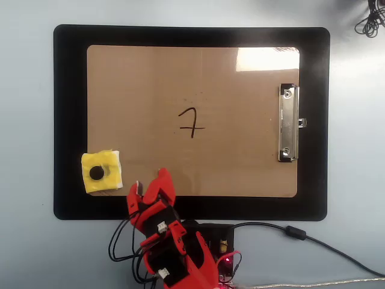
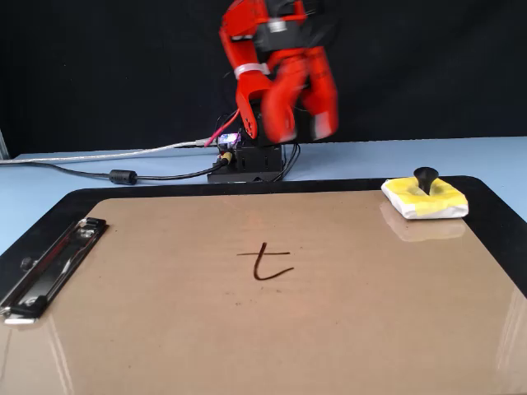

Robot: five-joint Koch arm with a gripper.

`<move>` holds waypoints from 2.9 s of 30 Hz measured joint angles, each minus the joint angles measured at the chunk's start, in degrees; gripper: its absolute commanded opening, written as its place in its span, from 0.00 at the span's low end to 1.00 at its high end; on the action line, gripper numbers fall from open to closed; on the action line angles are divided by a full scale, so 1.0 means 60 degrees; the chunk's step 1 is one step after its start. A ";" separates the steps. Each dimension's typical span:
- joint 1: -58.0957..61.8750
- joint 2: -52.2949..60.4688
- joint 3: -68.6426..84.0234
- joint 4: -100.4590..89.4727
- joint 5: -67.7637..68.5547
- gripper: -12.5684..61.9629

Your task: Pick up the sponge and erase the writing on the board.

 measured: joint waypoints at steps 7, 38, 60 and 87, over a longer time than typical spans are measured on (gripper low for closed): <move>-0.3735 0.0029 0.3809 -0.6782 -0.1304 0.60; -0.3735 -0.7002 0.4453 -1.5820 -0.1318 0.45; -0.2168 -0.4907 0.2959 -1.3594 -0.1318 0.06; 0.6372 -0.3267 0.4673 -1.0020 -0.0293 0.06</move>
